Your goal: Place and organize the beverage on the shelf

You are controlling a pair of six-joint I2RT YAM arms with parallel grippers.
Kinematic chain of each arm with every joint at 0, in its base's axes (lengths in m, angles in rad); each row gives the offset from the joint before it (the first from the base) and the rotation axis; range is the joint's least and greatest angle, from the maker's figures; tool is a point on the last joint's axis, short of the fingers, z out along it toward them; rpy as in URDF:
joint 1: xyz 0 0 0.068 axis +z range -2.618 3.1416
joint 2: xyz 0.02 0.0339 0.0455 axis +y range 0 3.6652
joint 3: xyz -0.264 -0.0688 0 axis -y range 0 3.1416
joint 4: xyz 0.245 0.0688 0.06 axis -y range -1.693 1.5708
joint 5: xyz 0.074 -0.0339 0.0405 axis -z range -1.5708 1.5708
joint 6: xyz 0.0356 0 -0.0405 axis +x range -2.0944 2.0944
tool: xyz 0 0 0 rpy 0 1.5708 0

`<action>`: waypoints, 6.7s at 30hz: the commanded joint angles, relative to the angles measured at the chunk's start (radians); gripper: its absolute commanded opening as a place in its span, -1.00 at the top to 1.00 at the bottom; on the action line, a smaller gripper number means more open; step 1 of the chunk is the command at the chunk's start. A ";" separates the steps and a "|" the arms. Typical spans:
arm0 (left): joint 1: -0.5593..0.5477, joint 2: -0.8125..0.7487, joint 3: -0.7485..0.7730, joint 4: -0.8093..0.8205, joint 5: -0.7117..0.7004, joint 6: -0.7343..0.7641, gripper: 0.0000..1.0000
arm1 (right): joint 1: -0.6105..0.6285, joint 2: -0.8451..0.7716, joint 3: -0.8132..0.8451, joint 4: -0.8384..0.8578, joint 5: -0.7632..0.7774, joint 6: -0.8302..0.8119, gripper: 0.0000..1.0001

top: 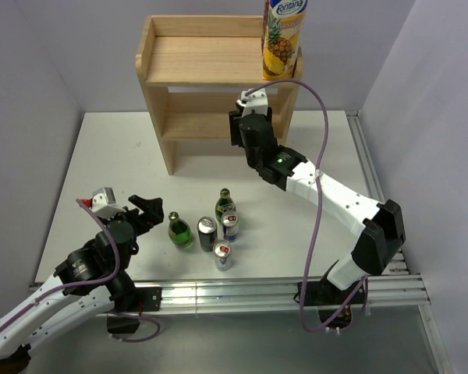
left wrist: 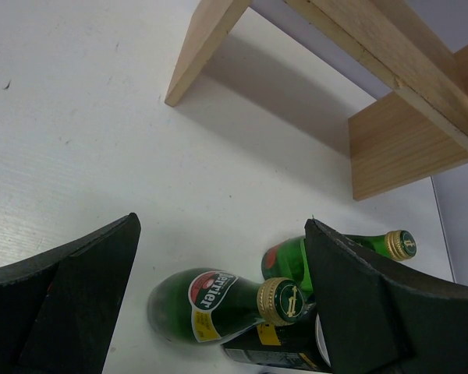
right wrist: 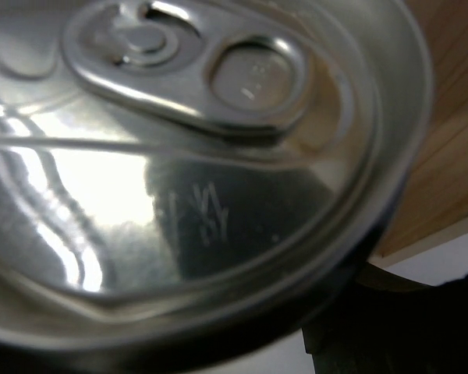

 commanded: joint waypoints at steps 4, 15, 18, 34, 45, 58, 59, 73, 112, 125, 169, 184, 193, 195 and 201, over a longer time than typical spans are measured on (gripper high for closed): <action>-0.007 -0.012 -0.006 0.017 -0.022 0.009 -0.87 | -0.084 0.007 0.021 0.145 -0.060 0.078 1.00; -0.007 -0.007 -0.006 0.021 -0.022 0.014 -0.88 | -0.175 0.085 -0.065 0.282 -0.037 0.145 1.00; -0.007 -0.001 -0.006 0.023 -0.022 0.012 -0.88 | -0.182 0.112 -0.082 0.332 -0.008 0.151 1.00; -0.010 0.006 -0.006 0.026 -0.024 0.015 -0.87 | -0.215 0.215 -0.091 0.381 0.083 0.179 1.00; -0.011 -0.012 -0.010 0.028 -0.025 0.015 -0.87 | -0.209 0.226 -0.078 0.339 0.061 0.174 -0.75; -0.014 -0.027 -0.012 0.023 -0.030 0.012 -0.88 | -0.167 0.162 -0.148 0.367 0.038 0.145 -1.00; -0.014 -0.027 -0.013 0.020 -0.030 0.012 -0.88 | -0.161 0.157 -0.154 0.372 0.037 0.136 -1.00; -0.014 -0.037 -0.015 0.020 -0.033 0.008 -0.88 | -0.103 0.073 -0.272 0.405 0.064 0.102 -1.00; -0.299 0.313 0.062 -0.055 -0.241 -0.218 -0.87 | 0.141 -0.549 -0.640 0.117 0.228 0.343 -1.00; -0.493 0.669 0.085 -0.486 -0.435 -0.940 -0.93 | 0.152 -0.665 -0.722 0.036 0.213 0.411 -1.00; -0.372 0.985 -0.205 0.675 -0.384 -0.187 -0.94 | 0.215 -0.730 -0.864 0.014 0.213 0.538 -1.00; -0.231 1.158 -0.254 1.096 -0.288 0.081 -0.92 | 0.216 -0.722 -0.886 0.033 0.210 0.538 -1.00; -0.180 1.250 -0.265 1.333 -0.254 0.236 -0.88 | 0.216 -0.720 -0.892 0.043 0.210 0.529 -1.00; -0.168 1.260 -0.271 1.376 -0.243 0.291 -0.87 | 0.216 -0.717 -0.897 0.048 0.208 0.529 -1.00; -0.146 1.301 -0.280 1.512 -0.245 0.383 -0.85 | 0.218 -0.699 -0.900 0.072 0.201 0.523 -1.00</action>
